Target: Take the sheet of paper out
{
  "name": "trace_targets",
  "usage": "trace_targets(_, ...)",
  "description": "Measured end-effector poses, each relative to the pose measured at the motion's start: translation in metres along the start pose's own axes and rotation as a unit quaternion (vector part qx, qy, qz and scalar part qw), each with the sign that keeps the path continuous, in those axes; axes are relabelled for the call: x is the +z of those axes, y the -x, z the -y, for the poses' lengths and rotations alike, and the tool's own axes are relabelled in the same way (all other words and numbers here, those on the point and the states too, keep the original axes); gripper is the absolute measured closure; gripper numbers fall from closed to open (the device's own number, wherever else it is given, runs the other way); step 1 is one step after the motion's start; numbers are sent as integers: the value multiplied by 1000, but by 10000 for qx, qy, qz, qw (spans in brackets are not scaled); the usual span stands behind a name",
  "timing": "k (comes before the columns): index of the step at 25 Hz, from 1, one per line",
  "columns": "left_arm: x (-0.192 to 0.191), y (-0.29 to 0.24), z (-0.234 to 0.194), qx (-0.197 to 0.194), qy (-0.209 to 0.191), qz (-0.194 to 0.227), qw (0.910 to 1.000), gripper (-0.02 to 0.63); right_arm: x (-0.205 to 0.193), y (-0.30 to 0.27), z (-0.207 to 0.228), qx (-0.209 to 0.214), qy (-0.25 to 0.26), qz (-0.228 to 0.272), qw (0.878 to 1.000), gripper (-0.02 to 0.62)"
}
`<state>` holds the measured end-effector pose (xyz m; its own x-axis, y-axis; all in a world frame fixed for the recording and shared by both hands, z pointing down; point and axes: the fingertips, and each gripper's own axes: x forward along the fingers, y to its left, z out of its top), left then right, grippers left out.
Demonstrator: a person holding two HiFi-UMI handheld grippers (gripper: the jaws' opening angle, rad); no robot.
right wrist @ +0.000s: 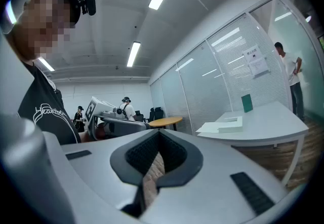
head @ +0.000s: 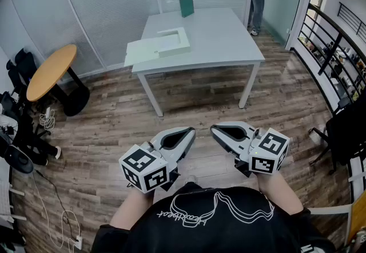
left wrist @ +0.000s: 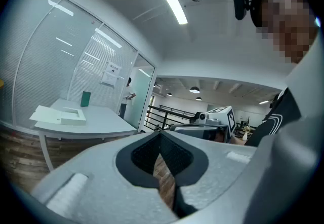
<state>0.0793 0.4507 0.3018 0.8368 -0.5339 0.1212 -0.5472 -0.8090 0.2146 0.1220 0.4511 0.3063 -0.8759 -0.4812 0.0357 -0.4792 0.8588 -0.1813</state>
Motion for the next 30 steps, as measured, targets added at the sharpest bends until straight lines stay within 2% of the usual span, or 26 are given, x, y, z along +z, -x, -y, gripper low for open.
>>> trace_targets(9,1,-8,-10,-77,-4,13,10000,594,1,-6,13,-62,0,9,10000,586)
trace_targets(16,-11,-17,-53,-76,277,57,9996,594,-15,-35,40,42,-332,0,9994,586)
trace_targets(21,-9,-30,-115,-96,447,123,9989,594,-20,-78,83,-15,-500,-93,9987,586)
trace_targets(24,2,-46,-163,-161,686,151,9974,594,-12,-108,120,-63,-672,-114,9977,586)
trace_targets(30,32,-83,-287,-205,890,-74,9958,594,10,-200,211,-180,-883,-123,9959,586)
